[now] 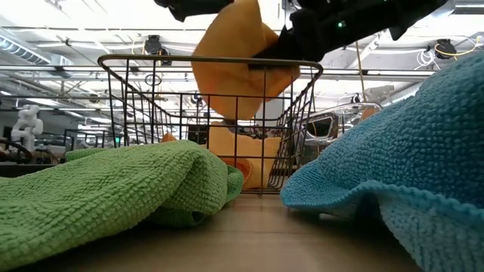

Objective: Sort microfiber towel by color & place in baskets
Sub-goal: Put the yellow towel into the wire basket

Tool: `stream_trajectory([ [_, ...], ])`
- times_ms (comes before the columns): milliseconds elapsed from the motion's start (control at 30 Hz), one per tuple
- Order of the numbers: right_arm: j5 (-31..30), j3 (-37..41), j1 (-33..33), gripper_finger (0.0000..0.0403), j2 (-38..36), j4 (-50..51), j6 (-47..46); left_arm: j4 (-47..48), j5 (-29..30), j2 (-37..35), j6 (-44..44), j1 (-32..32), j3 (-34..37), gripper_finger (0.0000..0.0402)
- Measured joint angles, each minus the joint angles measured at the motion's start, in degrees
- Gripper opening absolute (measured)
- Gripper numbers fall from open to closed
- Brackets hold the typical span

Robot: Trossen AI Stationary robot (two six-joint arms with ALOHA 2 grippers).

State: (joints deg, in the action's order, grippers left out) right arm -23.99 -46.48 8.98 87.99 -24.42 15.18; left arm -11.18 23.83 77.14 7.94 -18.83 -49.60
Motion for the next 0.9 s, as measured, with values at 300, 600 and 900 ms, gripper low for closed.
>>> stream_trajectory([
  [300,1.05,0.00,-0.72,0.0008,0.00,2.64,1.95,-0.44,8.43,0.26,1.32,-5.52,0.00,0.0198],
  [600,0.43,0.00,0.78,0.0008,0.02,3.96,10.42,-2.08,15.98,0.09,3.51,-7.56,0.00,0.0199],
  [900,2.88,0.00,0.34,0.0008,3.02,1.89,18.68,-2.01,16.00,0.09,3.37,-7.56,0.00,0.0199],
])
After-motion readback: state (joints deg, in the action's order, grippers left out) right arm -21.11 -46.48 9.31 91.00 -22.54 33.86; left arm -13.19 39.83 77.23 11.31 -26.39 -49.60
